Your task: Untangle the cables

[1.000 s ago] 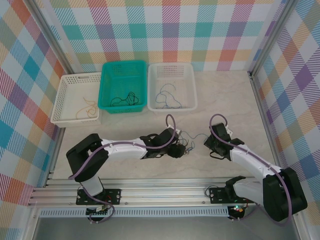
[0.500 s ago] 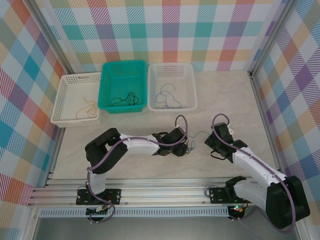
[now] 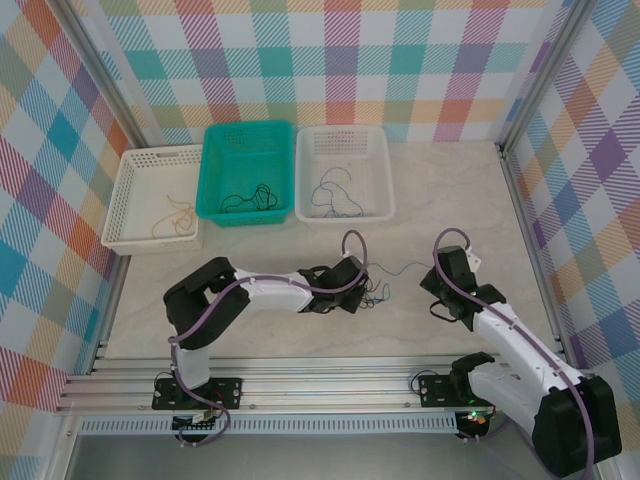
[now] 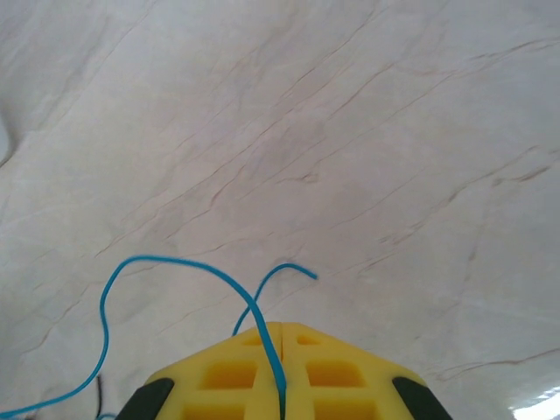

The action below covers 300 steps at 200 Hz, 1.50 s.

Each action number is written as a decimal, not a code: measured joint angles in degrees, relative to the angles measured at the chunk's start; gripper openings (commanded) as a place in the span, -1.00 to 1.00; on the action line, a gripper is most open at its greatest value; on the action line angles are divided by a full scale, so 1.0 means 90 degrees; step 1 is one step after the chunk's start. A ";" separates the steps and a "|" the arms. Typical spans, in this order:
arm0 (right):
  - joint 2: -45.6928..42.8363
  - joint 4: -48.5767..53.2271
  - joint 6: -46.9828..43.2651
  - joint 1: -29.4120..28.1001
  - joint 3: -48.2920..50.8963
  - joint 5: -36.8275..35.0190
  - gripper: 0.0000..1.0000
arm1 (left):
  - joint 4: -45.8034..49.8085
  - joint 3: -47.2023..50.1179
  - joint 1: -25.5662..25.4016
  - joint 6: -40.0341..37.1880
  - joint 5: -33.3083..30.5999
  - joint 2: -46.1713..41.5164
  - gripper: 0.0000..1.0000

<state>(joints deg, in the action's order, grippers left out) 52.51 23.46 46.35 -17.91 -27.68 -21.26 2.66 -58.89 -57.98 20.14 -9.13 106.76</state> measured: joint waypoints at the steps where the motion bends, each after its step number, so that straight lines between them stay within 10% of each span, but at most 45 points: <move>1: -0.0007 0.0010 -0.0010 0.0010 0.0000 -0.0007 -1.00 | 0.0002 0.0036 0.0000 0.0007 -0.0005 -0.0029 -1.00; 101: -0.0816 0.0362 -0.0289 0.1540 0.0316 -0.0039 -1.00 | 0.0204 0.2283 0.1018 0.1212 -0.1498 -0.3058 -1.00; 197: -0.0984 0.0352 -0.0393 0.1770 0.0316 0.0053 -1.00 | 0.2722 0.2730 0.3475 0.2317 -0.2341 -0.6564 -1.00; 300: -0.1355 0.0308 -0.0986 0.2922 0.0308 -0.0049 -1.00 | 0.4617 0.1955 0.5870 0.2290 -0.2217 -0.6562 -1.00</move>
<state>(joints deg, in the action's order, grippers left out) 40.32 26.24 37.47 8.38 -24.91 -21.69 44.21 -41.30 -5.15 40.75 -29.08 47.70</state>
